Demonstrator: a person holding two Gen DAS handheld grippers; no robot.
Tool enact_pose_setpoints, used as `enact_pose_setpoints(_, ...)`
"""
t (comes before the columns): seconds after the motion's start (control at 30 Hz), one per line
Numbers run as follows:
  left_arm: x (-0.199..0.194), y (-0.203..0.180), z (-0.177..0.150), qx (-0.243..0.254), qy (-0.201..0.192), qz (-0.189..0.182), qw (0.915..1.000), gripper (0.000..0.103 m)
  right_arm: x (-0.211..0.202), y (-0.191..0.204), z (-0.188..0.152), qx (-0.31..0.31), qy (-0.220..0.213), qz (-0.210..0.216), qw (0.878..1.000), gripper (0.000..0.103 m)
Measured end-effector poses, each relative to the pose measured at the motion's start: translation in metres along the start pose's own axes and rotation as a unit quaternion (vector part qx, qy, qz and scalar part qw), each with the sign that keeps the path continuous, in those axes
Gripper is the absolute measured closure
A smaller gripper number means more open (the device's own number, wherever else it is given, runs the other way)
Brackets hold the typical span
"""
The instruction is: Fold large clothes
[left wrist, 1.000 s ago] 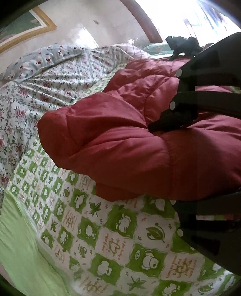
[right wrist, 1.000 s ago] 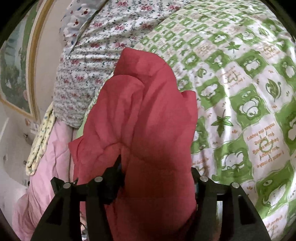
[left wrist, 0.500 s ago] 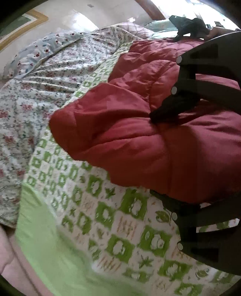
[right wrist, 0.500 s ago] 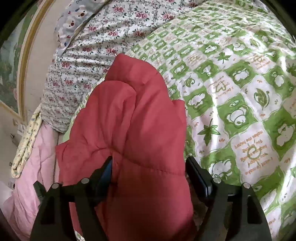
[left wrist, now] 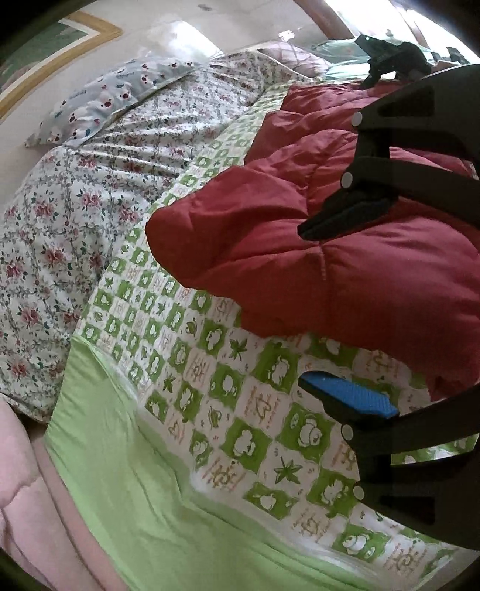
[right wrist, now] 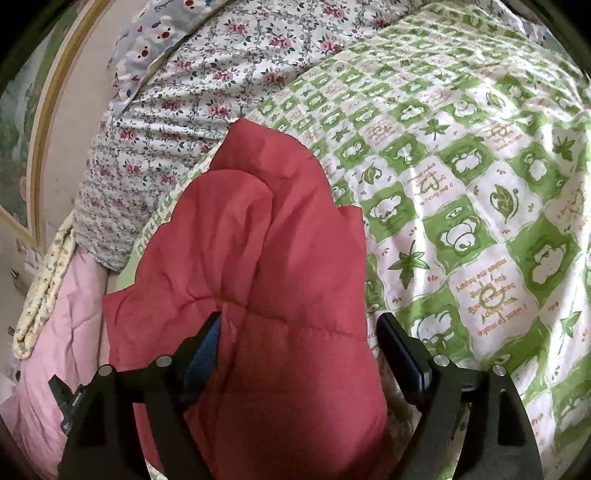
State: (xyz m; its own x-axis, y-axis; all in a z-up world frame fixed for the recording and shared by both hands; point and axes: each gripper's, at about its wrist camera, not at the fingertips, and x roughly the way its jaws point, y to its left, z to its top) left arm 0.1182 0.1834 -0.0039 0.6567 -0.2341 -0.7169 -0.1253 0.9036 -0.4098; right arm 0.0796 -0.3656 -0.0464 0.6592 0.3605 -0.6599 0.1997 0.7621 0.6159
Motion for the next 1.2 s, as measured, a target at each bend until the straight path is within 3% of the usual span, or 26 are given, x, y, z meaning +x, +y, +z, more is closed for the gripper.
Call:
enact_pose_setpoints(0.33,-0.016,-0.02,-0.007,0.032,-0.002,-0.006,0.9995,0.03,-0.012,0.006,0.002,-0.009,-0.016,-0.023,1.0,0.019)
enact_pose_setpoints(0.6,-0.02,-0.049,-0.022,0.074,0.003,0.012,0.9971,0.03,-0.047,0.02,-0.008,-0.033,-0.069,-0.051,0.996,0.019)
enact_pose_setpoints(0.9,-0.017,-0.087,-0.045,0.125,0.028,-0.009,0.9917,0.03,-0.06,0.079,-0.029,-0.142,-0.093,-0.081,0.982,0.019)
enact_pose_setpoints(1.2,-0.017,-0.117,-0.064,0.189,0.031,-0.013,0.9815,0.03,-0.026,0.128,-0.052,-0.234,-0.052,-0.073,0.968,0.019)
